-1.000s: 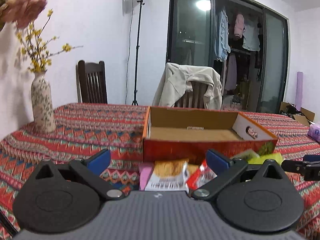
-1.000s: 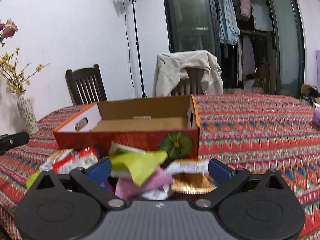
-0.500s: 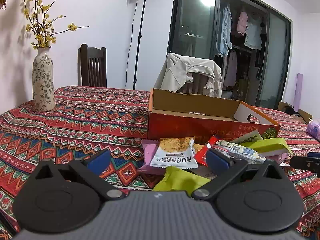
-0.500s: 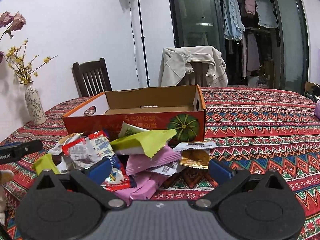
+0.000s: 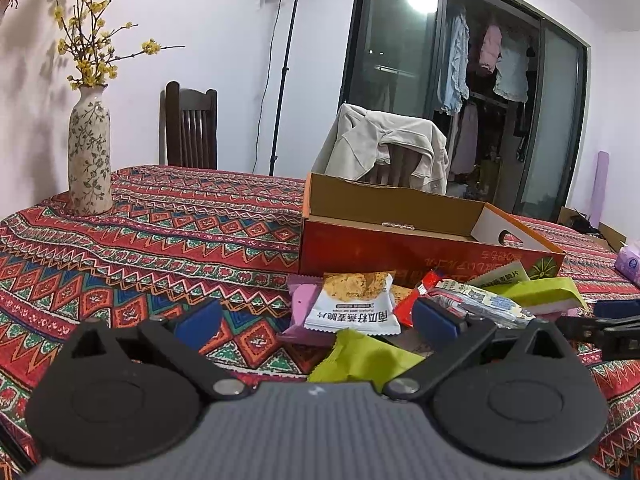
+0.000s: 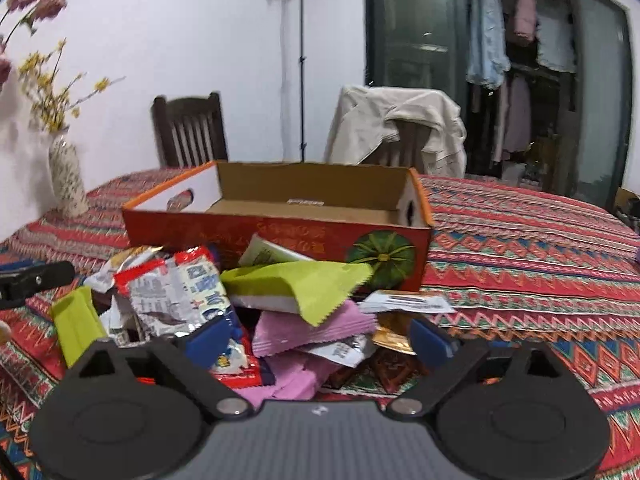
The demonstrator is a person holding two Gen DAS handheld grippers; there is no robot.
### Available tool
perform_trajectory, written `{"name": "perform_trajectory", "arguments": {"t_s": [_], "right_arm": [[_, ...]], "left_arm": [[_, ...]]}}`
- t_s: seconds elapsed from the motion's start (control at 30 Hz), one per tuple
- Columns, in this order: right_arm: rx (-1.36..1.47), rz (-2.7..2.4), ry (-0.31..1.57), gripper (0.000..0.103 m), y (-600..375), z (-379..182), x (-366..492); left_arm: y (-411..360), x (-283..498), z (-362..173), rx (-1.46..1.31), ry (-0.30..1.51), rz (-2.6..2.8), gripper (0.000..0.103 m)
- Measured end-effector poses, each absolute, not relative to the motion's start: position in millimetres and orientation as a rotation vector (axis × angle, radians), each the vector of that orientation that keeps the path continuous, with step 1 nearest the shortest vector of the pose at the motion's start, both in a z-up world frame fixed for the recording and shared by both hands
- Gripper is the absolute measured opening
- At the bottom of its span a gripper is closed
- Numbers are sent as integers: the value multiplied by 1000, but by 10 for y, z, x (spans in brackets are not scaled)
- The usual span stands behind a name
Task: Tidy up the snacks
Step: 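Grasp the pink packet with the right gripper while the left grasps the white oat-cracker packet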
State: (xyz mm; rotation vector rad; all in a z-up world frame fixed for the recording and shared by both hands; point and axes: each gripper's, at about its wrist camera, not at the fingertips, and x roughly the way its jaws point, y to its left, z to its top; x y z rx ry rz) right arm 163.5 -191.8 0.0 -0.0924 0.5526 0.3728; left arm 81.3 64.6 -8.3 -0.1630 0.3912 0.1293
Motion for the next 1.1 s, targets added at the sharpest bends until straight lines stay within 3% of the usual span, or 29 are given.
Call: {"name": "perform_trajectory", "arguments": {"t_s": [0.23, 0.5, 0.6, 1.1], "right_arm": [[-180, 364, 586, 80, -1743, -25, 1887], [-203, 401, 591, 82, -1679, -111, 1922], [-197, 413, 596, 68, -1694, -117, 1900], [-209, 431, 562, 65, -1889, -56, 1367]], "left_arm": [[663, 830, -90, -176, 401, 122, 103], [682, 856, -103, -191, 415, 114, 103], [680, 856, -109, -192, 417, 115, 103], [689, 857, -114, -198, 422, 124, 103]]}}
